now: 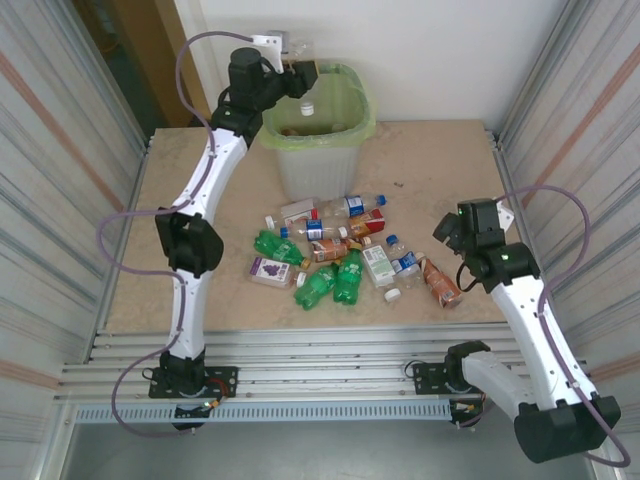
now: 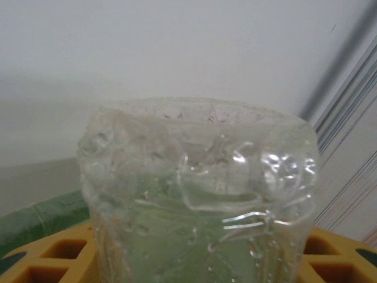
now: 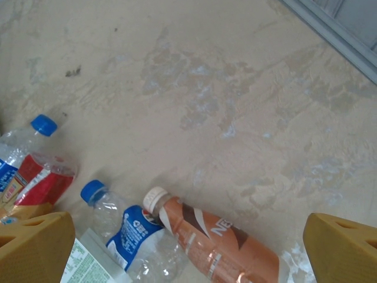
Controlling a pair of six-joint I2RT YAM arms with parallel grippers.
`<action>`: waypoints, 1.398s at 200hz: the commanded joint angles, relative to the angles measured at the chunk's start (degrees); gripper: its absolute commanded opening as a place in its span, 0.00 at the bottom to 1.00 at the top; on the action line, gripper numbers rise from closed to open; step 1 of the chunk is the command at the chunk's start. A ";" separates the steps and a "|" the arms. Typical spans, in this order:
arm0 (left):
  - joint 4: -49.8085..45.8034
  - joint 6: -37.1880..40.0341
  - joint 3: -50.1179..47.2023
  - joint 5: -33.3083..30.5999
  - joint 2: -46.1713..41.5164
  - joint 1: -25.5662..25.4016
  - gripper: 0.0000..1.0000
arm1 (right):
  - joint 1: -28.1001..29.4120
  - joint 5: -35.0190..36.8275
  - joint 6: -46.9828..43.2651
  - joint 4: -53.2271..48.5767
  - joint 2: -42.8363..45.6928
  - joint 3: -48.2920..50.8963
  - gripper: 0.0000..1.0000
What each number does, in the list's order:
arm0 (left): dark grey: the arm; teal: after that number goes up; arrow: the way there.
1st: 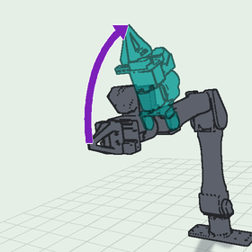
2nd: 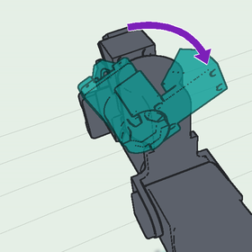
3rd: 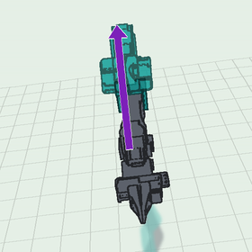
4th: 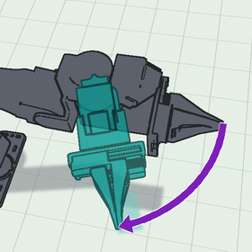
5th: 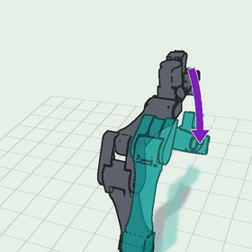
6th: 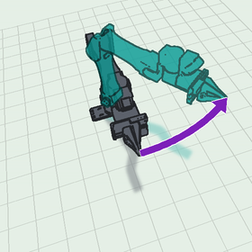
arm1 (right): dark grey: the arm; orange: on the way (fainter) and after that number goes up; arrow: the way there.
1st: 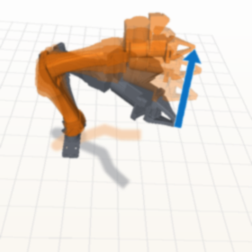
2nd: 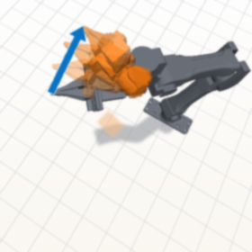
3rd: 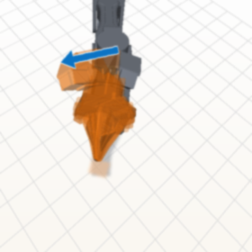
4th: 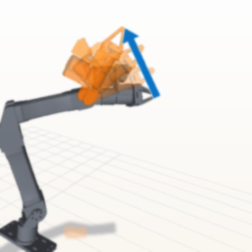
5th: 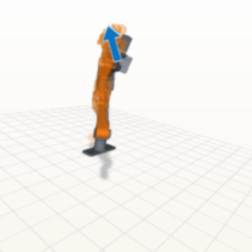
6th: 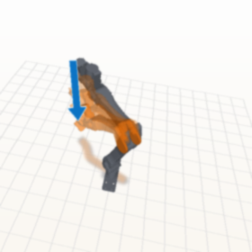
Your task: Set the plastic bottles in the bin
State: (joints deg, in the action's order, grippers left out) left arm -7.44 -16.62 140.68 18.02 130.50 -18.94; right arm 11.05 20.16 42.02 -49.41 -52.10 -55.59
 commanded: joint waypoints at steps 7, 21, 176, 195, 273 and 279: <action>1.29 4.29 2.60 0.68 0.26 -0.39 0.46 | -1.68 -3.73 1.40 -4.87 2.62 0.47 0.98; 0.49 5.69 2.59 0.80 0.50 -0.40 0.48 | -1.91 -3.86 1.51 -6.39 3.78 0.75 0.98; -1.40 11.78 1.96 0.13 3.42 -1.89 0.66 | -2.43 -9.99 1.81 -7.36 5.70 8.95 0.98; -1.95 12.12 1.93 -0.11 3.48 -1.97 0.72 | -2.39 -11.20 2.11 -6.02 5.47 10.55 0.98; -1.53 11.18 3.38 0.61 4.17 -1.94 0.99 | -2.42 -13.00 -0.12 -6.50 3.94 11.06 0.98; -1.32 10.88 3.62 0.69 4.22 -1.92 0.99 | -2.43 -13.13 -0.54 -6.85 3.93 10.95 0.98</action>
State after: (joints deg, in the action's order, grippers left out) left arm -9.63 -5.23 141.40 18.04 133.99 -20.71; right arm 8.97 8.12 43.00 -55.13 -48.38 -44.73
